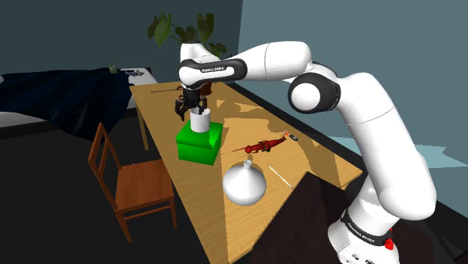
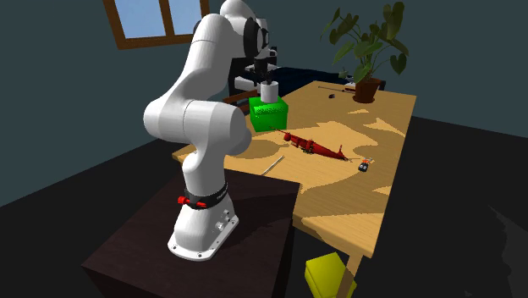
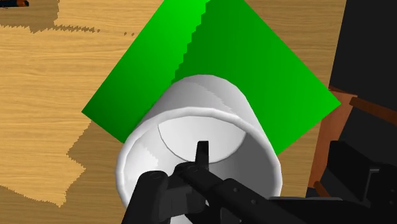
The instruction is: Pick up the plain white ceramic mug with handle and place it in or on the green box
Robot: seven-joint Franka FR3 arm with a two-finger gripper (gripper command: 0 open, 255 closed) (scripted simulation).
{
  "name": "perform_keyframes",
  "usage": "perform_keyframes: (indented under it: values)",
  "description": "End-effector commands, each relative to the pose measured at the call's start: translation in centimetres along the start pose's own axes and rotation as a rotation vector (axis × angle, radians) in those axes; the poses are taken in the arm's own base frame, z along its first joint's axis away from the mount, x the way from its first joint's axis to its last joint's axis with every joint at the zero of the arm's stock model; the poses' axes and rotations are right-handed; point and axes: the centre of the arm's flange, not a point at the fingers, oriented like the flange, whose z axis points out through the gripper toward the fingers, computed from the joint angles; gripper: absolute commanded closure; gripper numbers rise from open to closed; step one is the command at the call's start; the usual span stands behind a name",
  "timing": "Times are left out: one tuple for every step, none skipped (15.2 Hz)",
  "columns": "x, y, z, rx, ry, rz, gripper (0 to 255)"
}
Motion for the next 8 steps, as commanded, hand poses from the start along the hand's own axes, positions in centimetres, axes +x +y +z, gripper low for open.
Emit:
perform_keyframes:
  values:
    - [0.0,0.0,0.0,0.000,0.000,0.000,0]
    - [0.0,0.0,-1.3,0.000,0.000,0.000,0]
    - [0.0,0.0,-2.6,0.000,0.000,0.000,0]
    - [0.0,0.0,-4.0,0.000,0.000,0.000,0]
    - [0.0,0.0,-5.0,0.000,0.000,0.000,0]
    - [0.0,0.0,-5.0,0.000,0.000,0.000,0]
    - [0.0,0.0,-5.0,0.000,0.000,0.000,0]
    - [0.0,0.0,-5.0,0.000,0.000,0.000,0]
